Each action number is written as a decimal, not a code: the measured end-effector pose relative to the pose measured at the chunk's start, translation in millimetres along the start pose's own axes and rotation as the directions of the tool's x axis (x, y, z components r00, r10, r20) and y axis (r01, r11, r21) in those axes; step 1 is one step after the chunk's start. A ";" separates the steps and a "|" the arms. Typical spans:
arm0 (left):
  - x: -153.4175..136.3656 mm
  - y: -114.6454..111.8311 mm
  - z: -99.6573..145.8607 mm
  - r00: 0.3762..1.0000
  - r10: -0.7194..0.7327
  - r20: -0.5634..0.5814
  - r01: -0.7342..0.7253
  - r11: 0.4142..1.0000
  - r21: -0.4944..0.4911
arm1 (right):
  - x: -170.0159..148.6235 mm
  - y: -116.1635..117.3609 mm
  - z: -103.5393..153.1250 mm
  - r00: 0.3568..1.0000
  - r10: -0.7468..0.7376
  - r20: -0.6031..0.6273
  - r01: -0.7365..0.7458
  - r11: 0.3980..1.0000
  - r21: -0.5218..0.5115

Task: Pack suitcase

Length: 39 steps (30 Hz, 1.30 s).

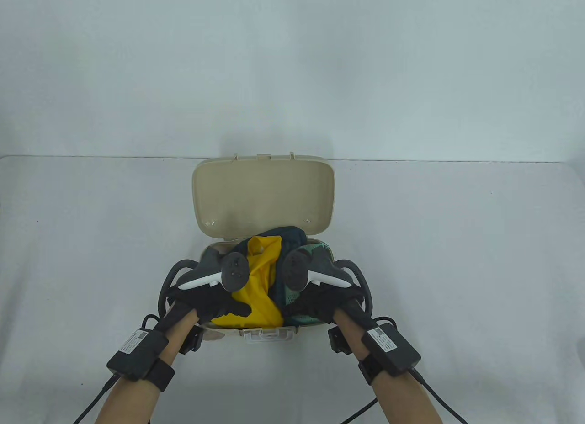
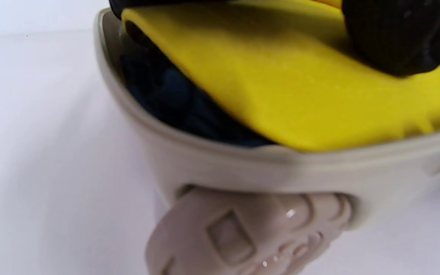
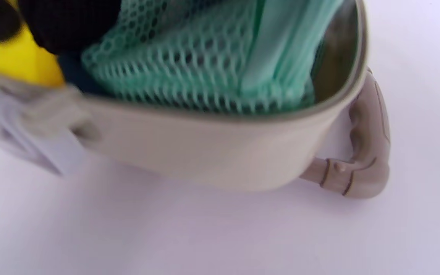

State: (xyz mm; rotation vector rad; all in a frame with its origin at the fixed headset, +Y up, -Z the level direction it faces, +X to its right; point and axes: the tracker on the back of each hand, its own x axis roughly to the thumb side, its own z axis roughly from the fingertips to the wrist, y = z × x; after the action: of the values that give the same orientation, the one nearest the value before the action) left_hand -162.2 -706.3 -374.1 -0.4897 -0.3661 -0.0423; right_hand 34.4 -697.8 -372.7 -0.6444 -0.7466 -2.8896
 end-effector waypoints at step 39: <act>-1.3 -2.6 -1.5 0.999 -0.031 -0.017 0.031 1.000 0.000 | 0.2 15.0 -32.3 0.999 -0.033 -0.028 0.033 0.999 -0.026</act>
State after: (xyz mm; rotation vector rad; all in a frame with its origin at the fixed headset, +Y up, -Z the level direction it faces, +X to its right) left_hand -163.2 -709.3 -374.6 -0.4837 -0.3568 -0.0765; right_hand 24.8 -726.4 -391.6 -0.5982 -0.7253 -2.9362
